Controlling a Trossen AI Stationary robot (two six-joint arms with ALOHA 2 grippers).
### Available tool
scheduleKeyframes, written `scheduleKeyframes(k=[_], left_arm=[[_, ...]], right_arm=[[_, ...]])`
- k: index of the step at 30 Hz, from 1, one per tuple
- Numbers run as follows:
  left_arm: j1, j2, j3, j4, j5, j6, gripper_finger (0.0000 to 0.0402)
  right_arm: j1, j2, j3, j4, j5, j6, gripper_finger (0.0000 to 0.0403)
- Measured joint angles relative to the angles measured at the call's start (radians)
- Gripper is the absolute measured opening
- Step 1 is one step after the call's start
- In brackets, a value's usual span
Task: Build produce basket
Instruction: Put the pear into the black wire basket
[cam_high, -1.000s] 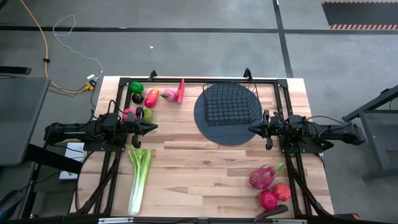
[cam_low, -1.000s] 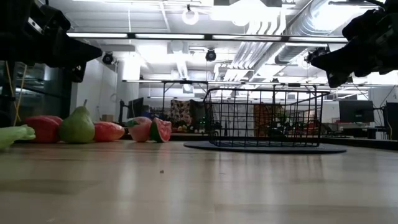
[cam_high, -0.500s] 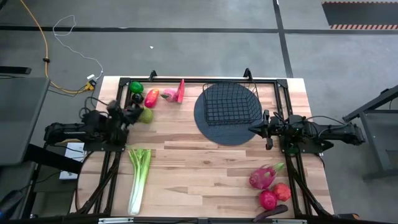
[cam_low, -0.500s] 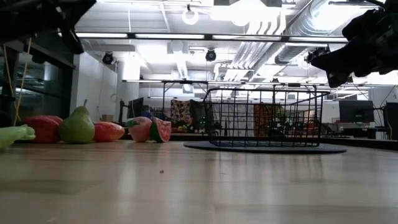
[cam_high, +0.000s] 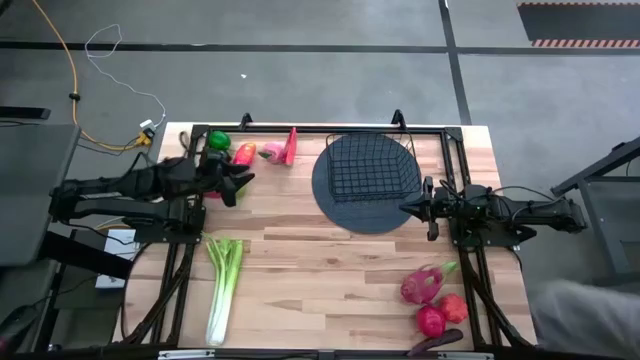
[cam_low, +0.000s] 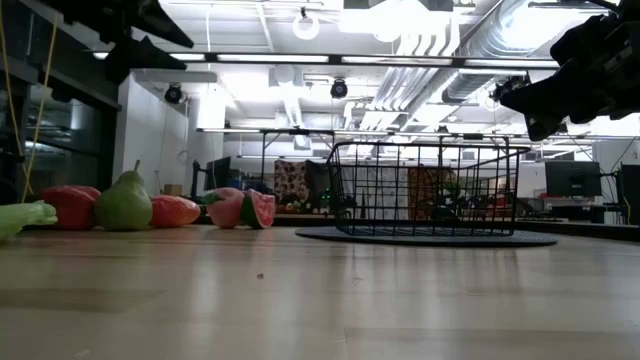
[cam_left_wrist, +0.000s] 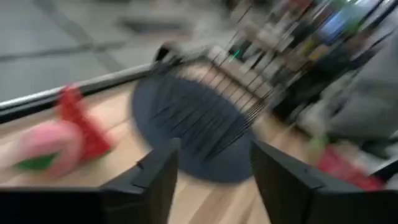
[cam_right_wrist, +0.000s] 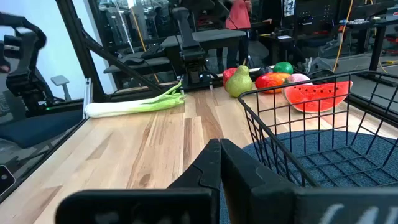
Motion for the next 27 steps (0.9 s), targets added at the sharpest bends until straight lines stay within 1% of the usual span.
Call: scheduleKeyframes(k=[2, 5, 8, 10, 14, 18, 22, 27], left_arm=[[0.018, 0.074, 0.102, -0.186, 0.004, -0.001, 0.0227], [0.037, 0.165, 0.206, -0.406, 0.000, -0.020, 0.0260], [0.052, 0.227, 0.248, -0.550, -0.058, -0.072, 0.0283], [0.067, 0.254, 0.250, -0.609, -0.095, -0.164, 0.0290], [0.107, 0.296, 0.222, -0.678, -0.097, -0.336, 0.0290], [0.146, 0.332, 0.172, -0.671, -0.130, -0.449, 0.0291], [0.179, 0.368, 0.125, -0.645, -0.150, -0.494, 0.0291], [0.210, 0.413, 0.087, -0.550, -0.154, -0.497, 0.0289]], right_arm=[[0.000, 0.000, 0.000, 0.000, 0.000, 0.000, 0.0000], [0.000, 0.000, 0.000, 0.000, 0.000, 0.000, 0.0000], [0.000, 0.000, 0.000, 0.000, 0.000, 0.000, 0.0000], [0.000, 0.000, 0.000, 0.000, 0.000, 0.000, 0.0000], [0.000, 0.000, 0.000, 0.000, 0.000, 0.000, 0.0000], [0.000, 0.000, 0.000, 0.000, 0.000, 0.000, 0.0000], [0.000, 0.000, 0.000, 0.000, 0.000, 0.000, 0.0000], [0.000, 0.000, 0.000, 0.000, 0.000, 0.000, 0.0000]])
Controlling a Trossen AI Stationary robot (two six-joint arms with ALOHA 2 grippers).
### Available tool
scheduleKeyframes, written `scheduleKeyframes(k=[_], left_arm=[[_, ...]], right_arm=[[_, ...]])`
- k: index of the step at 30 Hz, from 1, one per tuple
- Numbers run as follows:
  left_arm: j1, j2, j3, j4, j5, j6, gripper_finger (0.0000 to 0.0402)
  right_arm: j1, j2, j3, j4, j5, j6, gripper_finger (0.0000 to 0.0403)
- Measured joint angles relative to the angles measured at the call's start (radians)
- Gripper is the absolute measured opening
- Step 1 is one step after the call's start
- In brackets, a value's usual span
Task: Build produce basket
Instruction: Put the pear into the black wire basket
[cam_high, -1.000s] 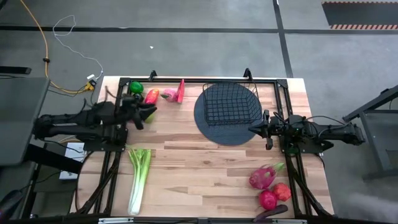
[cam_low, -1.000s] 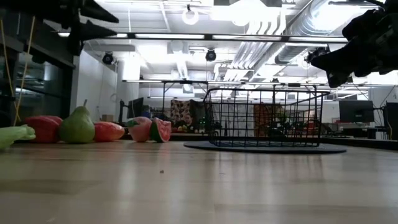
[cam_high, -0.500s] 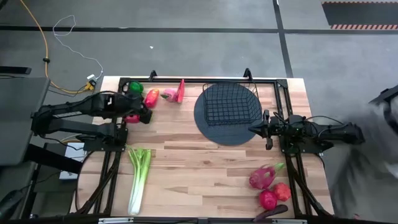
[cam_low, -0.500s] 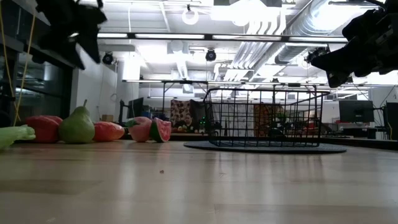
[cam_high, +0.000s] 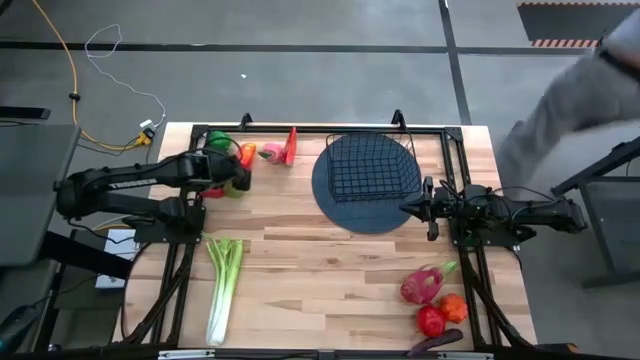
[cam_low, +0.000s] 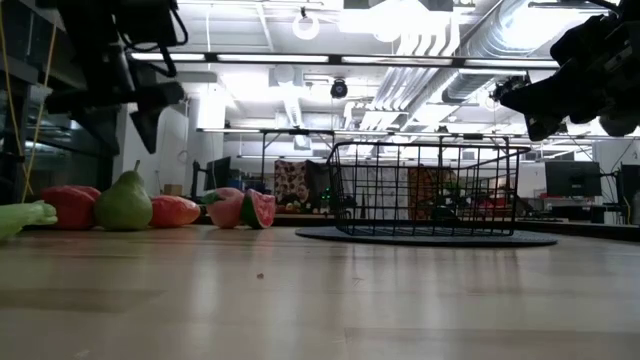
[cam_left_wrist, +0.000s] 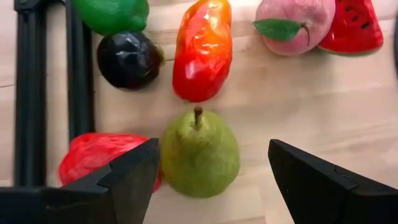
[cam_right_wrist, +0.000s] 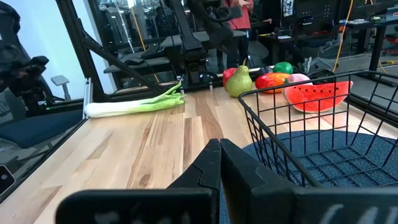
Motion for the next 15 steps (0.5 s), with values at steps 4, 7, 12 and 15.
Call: scheduleKeyframes(k=[4, 7, 12, 15], left_arm=[[0.039, 0.040, -0.020, 0.047, 0.010, 0.010, 0.0291], [0.064, 0.077, -0.025, 0.042, 0.029, 0.025, 0.0290], [0.093, 0.129, -0.025, 0.062, 0.040, 0.043, 0.0289], [0.105, 0.161, -0.025, 0.065, 0.064, 0.043, 0.0289]], right_arm=[[0.000, 0.000, 0.000, 0.000, 0.000, 0.000, 0.0000], [0.000, 0.000, 0.000, 0.000, 0.000, 0.000, 0.0000], [0.000, 0.000, 0.000, 0.000, 0.000, 0.000, 0.0000], [0.000, 0.000, 0.000, 0.000, 0.000, 0.000, 0.0000]])
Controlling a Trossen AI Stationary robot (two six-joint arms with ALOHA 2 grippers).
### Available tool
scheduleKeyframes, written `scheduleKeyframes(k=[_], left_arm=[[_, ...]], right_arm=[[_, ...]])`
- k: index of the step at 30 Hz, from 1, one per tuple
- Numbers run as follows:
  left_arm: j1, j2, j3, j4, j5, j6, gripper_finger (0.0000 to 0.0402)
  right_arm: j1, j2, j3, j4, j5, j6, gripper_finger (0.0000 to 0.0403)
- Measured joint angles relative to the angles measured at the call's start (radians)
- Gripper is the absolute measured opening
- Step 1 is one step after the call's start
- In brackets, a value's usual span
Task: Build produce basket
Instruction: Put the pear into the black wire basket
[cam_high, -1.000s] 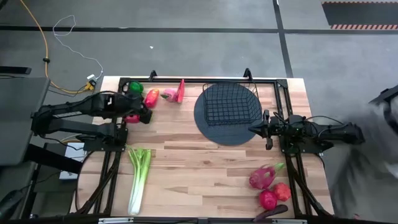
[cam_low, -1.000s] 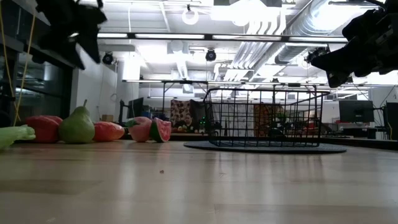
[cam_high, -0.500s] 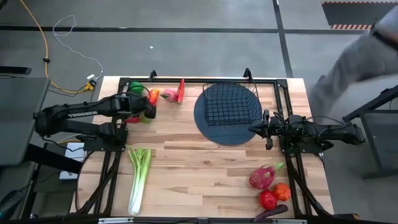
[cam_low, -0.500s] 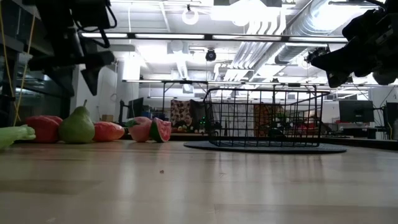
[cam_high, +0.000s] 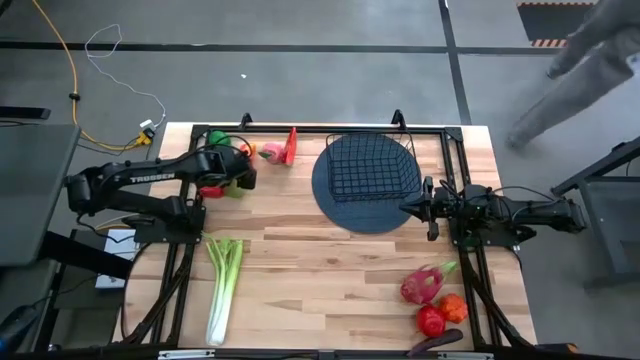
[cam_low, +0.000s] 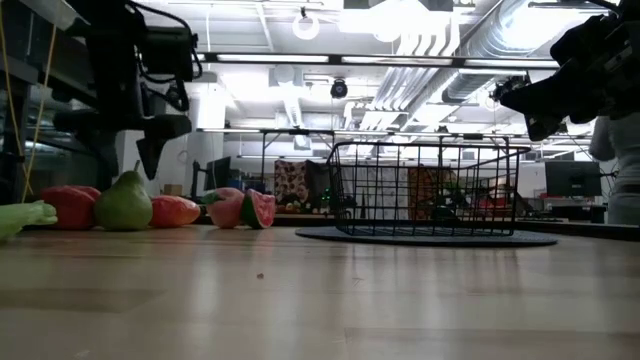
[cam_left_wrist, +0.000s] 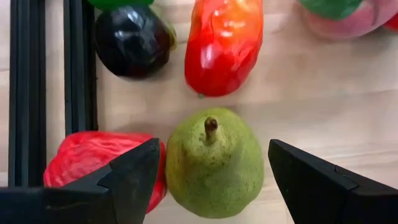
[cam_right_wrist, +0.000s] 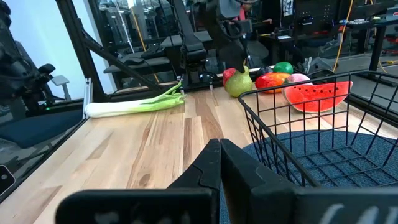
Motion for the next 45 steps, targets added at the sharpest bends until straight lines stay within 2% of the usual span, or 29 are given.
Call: scheduleKeyframes(k=[5, 10, 14, 20, 23, 27, 33, 39, 45], left_arm=[[0.002, 0.054, 0.000, 0.000, 0.031, 0.000, 0.0279], [0.002, 0.083, 0.000, 0.002, 0.031, -0.008, 0.0250], [0.002, 0.085, 0.000, 0.006, 0.020, -0.018, 0.0206], [0.002, 0.057, 0.000, 0.019, 0.017, -0.034, 0.0116], [0.002, 0.026, 0.000, 0.024, 0.017, -0.034, 0.0087], [0.001, -0.030, 0.007, 0.023, 0.050, -0.027, 0.0086], [-0.048, -0.143, 0.100, 0.034, 0.154, 0.111, 0.0088], [-0.172, -0.209, 0.202, 0.297, 0.165, 0.262, 0.0089], [-0.273, -0.194, 0.223, 0.632, 0.154, 0.523, 0.0090]], right_arm=[[0.000, 0.000, 0.000, 0.000, 0.000, 0.000, 0.0000], [0.000, 0.000, 0.000, 0.000, 0.000, 0.000, 0.0000], [0.000, 0.000, 0.000, 0.000, 0.000, 0.000, 0.0000], [0.000, 0.000, 0.000, 0.000, 0.000, 0.000, 0.0000], [0.000, 0.000, 0.000, 0.000, 0.000, 0.000, 0.0000], [0.000, 0.000, 0.000, 0.000, 0.000, 0.000, 0.0000], [0.000, 0.000, 0.000, 0.000, 0.000, 0.000, 0.0000], [0.000, 0.000, 0.000, 0.000, 0.000, 0.000, 0.0000], [0.000, 0.000, 0.000, 0.000, 0.000, 0.000, 0.0000]])
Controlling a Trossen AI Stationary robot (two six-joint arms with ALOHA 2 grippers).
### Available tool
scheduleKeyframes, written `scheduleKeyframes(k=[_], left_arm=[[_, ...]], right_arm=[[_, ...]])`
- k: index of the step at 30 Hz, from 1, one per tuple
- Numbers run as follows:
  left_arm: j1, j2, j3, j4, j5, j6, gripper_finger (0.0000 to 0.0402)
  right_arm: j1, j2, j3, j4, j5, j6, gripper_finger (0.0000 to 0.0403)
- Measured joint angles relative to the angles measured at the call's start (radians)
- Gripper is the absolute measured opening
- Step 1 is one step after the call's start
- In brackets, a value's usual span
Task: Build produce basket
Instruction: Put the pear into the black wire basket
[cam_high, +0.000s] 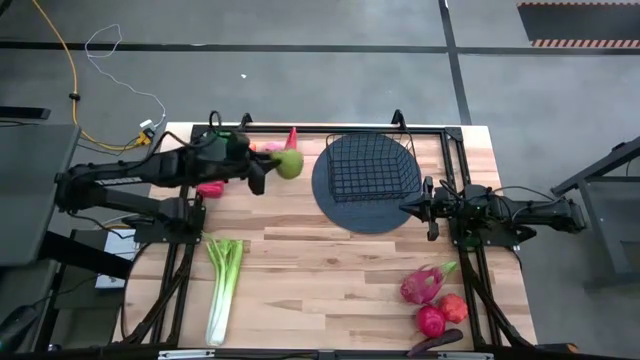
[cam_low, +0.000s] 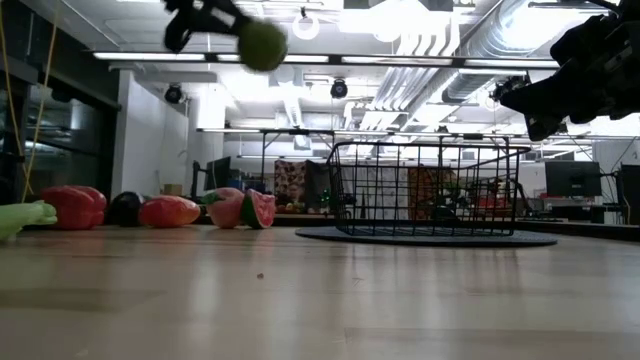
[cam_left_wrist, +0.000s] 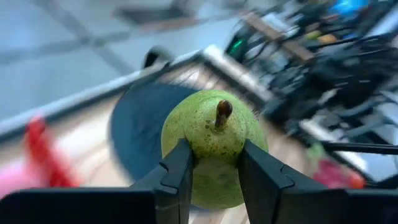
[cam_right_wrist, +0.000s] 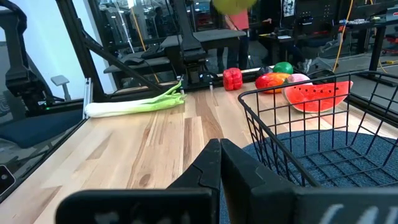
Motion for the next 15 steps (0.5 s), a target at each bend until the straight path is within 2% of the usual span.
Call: scheduleKeyframes(k=[6, 11, 15], left_arm=[[-0.016, 0.070, 0.000, 0.243, 0.021, 0.155, 0.0091], [-0.015, 0.170, 0.000, 0.470, 0.137, 0.185, 0.0091], [-0.008, 0.250, 0.000, 0.600, 0.168, 0.159, 0.0091]], right_arm=[[0.000, 0.000, 0.000, 0.000, 0.000, 0.000, 0.0000], [0.000, 0.000, 0.000, 0.002, 0.000, 0.000, 0.0000], [-0.001, 0.000, -0.001, 0.087, 0.053, 0.039, 0.0000]])
